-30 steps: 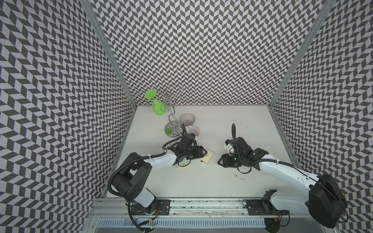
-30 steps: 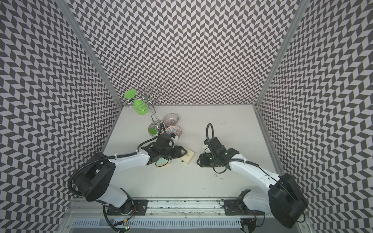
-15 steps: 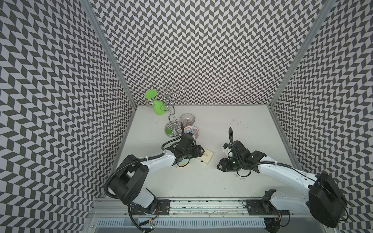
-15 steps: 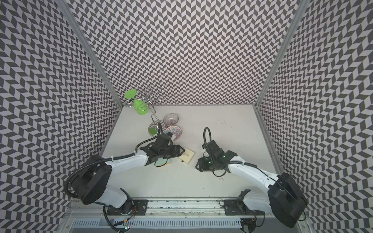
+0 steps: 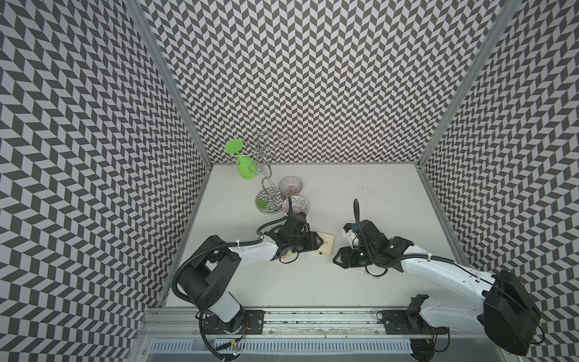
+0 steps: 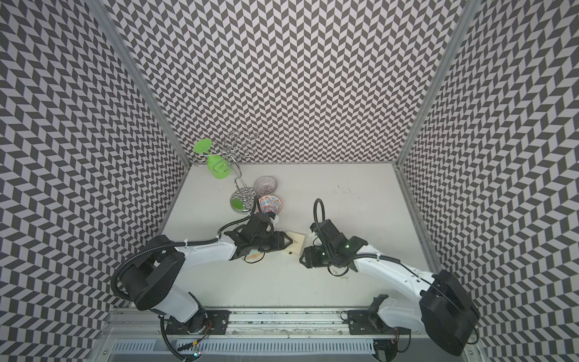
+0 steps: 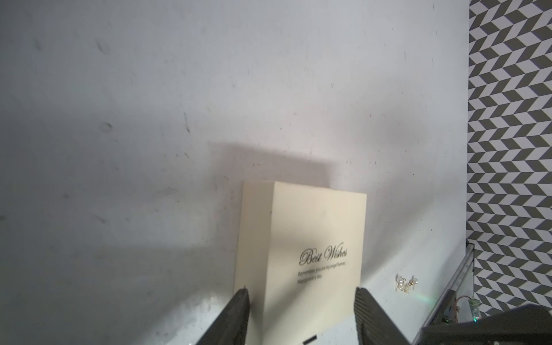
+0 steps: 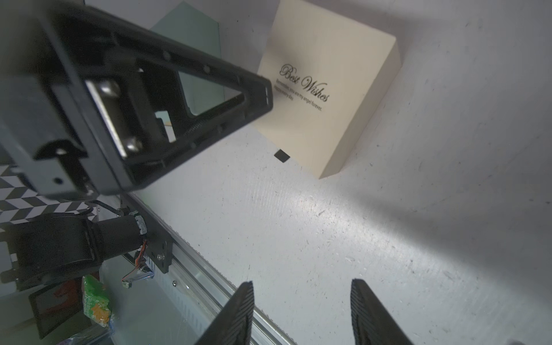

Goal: Take out the earrings from the drawer-style jewelry box
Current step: Adjust the jewelry box at the center of the board, then open the drawer in the jewelry box.

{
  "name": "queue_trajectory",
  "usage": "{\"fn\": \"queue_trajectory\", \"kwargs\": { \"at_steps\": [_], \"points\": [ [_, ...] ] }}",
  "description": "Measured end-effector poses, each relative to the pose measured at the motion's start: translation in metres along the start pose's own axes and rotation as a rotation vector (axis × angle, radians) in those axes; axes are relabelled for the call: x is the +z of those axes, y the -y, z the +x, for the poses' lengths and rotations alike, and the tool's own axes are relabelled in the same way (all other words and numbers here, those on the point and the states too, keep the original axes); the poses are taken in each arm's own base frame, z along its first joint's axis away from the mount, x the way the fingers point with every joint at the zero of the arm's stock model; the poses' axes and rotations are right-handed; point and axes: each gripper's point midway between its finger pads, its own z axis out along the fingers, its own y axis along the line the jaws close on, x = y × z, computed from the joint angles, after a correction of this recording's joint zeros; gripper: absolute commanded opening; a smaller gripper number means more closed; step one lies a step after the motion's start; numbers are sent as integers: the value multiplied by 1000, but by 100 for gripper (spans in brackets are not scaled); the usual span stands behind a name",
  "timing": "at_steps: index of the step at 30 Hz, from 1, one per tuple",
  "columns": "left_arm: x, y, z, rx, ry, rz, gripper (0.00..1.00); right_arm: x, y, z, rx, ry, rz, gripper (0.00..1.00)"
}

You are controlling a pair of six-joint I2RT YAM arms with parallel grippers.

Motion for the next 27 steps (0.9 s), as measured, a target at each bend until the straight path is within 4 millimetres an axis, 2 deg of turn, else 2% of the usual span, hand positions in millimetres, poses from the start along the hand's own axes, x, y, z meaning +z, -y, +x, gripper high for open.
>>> {"fn": "queue_trajectory", "kwargs": {
  "at_steps": [9, 15, 27],
  "points": [
    [6, 2, 7, -147, -32, 19, 54, 8, 15, 10, 37, -10, 34, 45],
    [18, 3, 21, -247, -90, 48, 49, 17, 14, 3, 56, 12, 17, 38],
    [15, 5, 18, -248, -78, 52, 46, 42, 16, -8, 118, 40, -10, 35]
  ]
}}
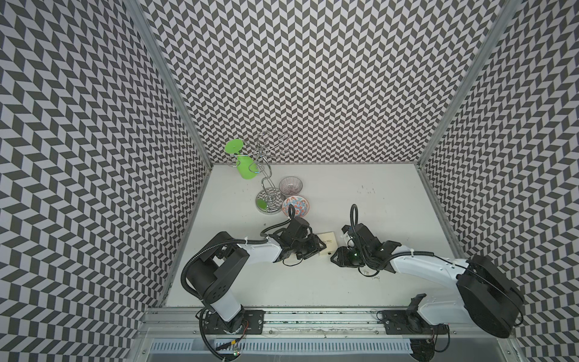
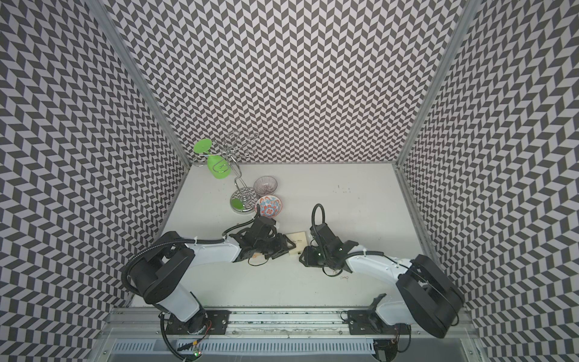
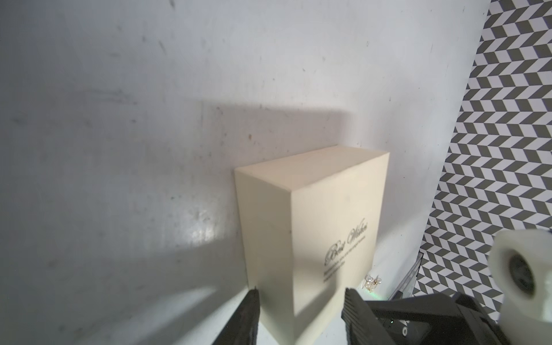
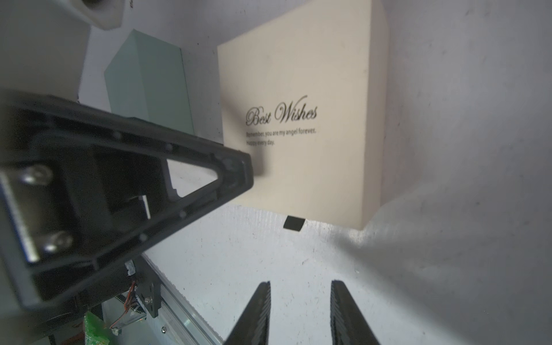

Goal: Take out the earrings from the drawer-style jewelry box
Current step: Open the drawer in the jewelry box.

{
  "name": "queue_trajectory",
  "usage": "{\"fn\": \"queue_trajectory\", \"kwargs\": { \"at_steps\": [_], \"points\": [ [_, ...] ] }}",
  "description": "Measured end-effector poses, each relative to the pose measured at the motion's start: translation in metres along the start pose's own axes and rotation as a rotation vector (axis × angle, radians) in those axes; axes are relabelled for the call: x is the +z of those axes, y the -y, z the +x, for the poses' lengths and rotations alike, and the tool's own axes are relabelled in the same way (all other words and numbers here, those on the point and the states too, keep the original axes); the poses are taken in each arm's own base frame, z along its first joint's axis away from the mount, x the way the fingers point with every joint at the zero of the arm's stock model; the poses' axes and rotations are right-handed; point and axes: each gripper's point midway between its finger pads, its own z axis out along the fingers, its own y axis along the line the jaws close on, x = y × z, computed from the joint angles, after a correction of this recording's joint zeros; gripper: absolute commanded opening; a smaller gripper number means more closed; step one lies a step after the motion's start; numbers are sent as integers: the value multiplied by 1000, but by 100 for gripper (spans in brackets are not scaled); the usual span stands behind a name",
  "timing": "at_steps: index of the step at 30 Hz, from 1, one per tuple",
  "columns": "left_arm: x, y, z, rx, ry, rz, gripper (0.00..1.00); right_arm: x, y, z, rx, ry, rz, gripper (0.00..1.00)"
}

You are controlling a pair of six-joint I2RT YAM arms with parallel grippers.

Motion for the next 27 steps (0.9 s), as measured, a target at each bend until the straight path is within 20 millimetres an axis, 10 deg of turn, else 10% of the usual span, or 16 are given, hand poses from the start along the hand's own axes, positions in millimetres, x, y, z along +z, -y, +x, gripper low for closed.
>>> {"fn": "queue_trajectory", "kwargs": {
  "at_steps": [27],
  "points": [
    [3, -3, -2, 10, 7, -14, 43, 22, -2, -19, 101, 41, -41, 22]
  ]
}}
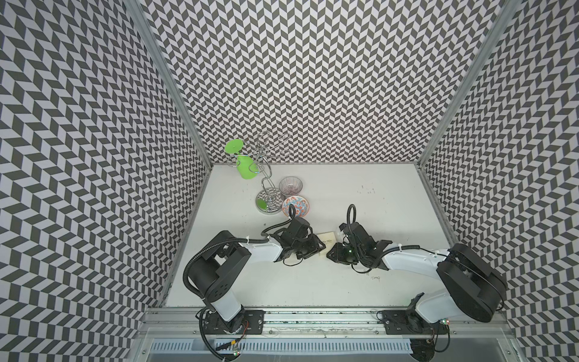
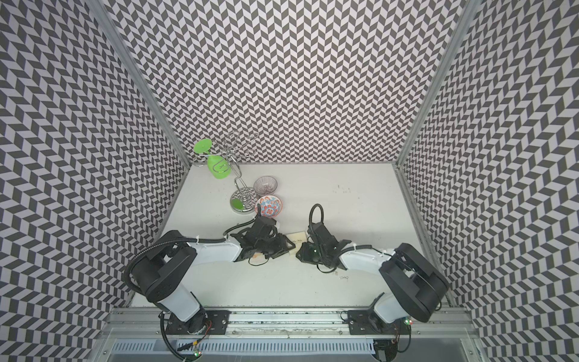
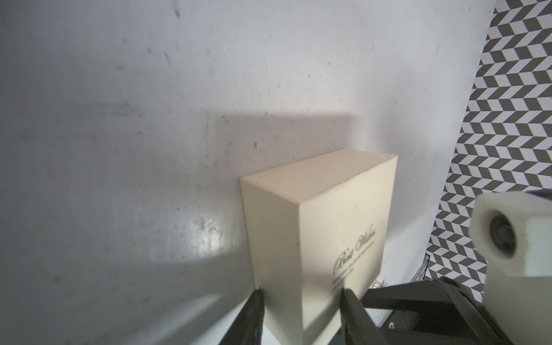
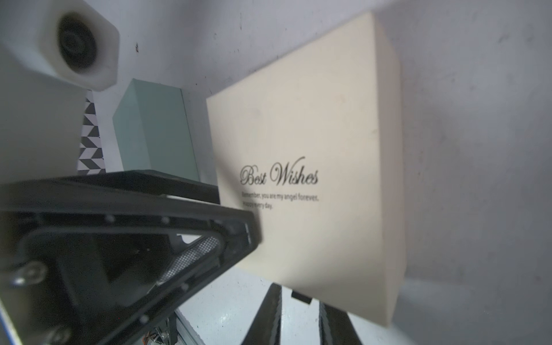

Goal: Take out the earrings from the drawer-style jewelry box
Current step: Open the drawer in the jewelry box.

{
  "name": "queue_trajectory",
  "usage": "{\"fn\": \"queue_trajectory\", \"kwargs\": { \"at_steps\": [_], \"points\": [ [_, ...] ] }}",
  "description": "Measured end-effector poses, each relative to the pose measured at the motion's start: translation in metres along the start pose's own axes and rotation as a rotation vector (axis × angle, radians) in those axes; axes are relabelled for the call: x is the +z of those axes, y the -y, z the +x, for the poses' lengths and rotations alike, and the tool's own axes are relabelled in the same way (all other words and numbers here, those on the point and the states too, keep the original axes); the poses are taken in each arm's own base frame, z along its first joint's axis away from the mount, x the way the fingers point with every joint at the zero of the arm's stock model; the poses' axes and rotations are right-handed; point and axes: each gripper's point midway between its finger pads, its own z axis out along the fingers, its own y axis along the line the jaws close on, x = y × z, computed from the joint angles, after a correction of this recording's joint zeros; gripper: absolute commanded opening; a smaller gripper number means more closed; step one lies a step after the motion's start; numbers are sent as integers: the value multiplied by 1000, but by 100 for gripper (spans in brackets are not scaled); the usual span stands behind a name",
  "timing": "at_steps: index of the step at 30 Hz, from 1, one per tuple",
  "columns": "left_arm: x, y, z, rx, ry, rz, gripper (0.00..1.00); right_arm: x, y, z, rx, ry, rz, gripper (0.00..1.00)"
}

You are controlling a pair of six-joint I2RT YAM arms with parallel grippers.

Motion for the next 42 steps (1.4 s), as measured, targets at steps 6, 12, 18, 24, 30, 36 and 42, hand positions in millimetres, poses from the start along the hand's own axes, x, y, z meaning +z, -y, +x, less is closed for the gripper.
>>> {"fn": "queue_trajectory", "kwargs": {
  "at_steps": [6, 12, 18, 24, 30, 36, 42],
  "points": [
    [0, 1, -1, 1, 2, 1, 43, -1, -1, -7, 28, 16, -22, 18],
    [1, 0, -1, 0, 2, -2, 43, 2, 1, -7, 46, 11, -21, 13],
    [1, 3, -5, 1, 15, -4, 46, 3, 5, -11, 58, 19, -15, 1],
    [0, 4, -9, 13, 34, -11, 50, 2, 10, -23, 64, 35, -5, 0],
    [-2, 13, -25, 17, 68, 3, 49, 3, 9, -39, 55, 48, -12, 0],
    [4, 5, -35, -4, 84, -22, 47, 10, 10, -46, 47, 36, -6, 0],
    [8, 2, -43, -17, 99, -46, 44, 13, 13, -45, 45, 23, -2, 0]
  ]
}}
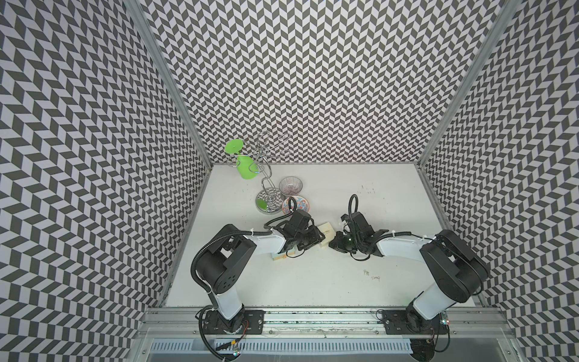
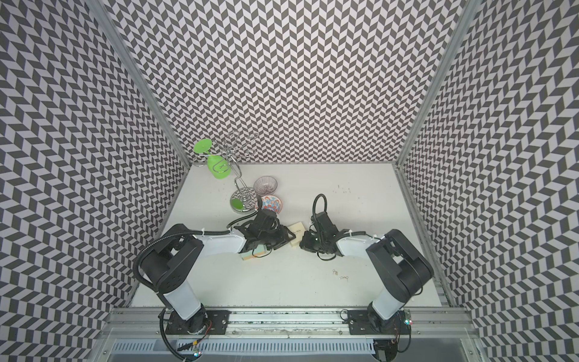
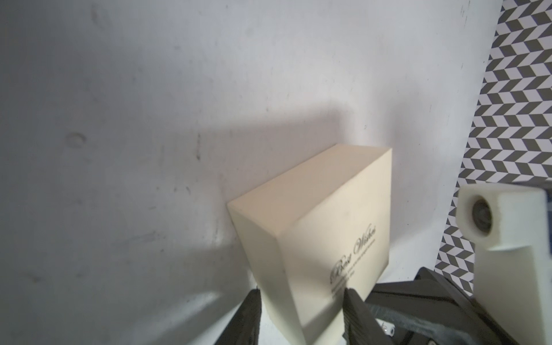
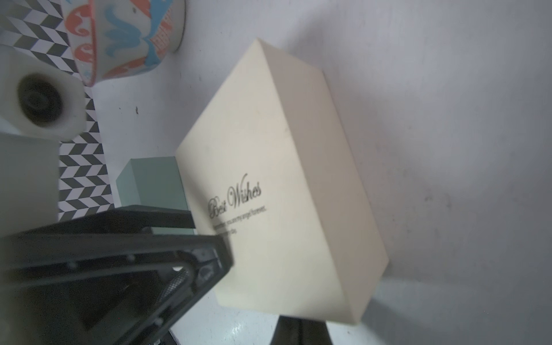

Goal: Take out the earrings from the drawer-style jewelry box
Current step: Open the drawer in the jewelry box.

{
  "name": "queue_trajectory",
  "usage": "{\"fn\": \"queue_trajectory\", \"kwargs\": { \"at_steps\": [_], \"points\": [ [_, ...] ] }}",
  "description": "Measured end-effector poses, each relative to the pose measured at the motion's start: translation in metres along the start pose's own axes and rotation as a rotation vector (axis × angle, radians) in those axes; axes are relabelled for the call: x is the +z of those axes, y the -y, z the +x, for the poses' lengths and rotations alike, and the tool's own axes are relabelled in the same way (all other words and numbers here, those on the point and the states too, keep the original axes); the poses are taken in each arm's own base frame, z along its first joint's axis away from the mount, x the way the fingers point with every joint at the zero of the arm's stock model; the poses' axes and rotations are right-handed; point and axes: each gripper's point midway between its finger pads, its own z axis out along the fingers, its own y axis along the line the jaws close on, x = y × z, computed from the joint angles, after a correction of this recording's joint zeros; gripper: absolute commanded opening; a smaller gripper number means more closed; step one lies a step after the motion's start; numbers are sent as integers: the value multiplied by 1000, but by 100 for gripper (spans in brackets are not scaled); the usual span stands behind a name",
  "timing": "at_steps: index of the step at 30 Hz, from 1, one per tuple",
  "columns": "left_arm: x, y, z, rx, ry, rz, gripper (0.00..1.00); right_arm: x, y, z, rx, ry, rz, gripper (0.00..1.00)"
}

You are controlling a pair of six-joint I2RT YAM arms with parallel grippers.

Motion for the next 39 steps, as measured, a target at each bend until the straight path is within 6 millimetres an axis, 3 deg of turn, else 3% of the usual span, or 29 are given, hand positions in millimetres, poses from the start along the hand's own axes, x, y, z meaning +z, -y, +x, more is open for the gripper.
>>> {"fn": "queue_trajectory", "kwargs": {
  "at_steps": [4, 12, 39],
  "points": [
    [0, 0, -1, -9, 5, 1, 36, 0, 1, 1, 1, -4, -1, 0],
    [0, 2, -3, -30, 12, 7, 33, 1, 4, 4, 5, -12, 6, 0],
    [2, 4, -4, -41, 14, 19, 32, -19, 21, 46, 58, -66, 18, 0]
  ]
}}
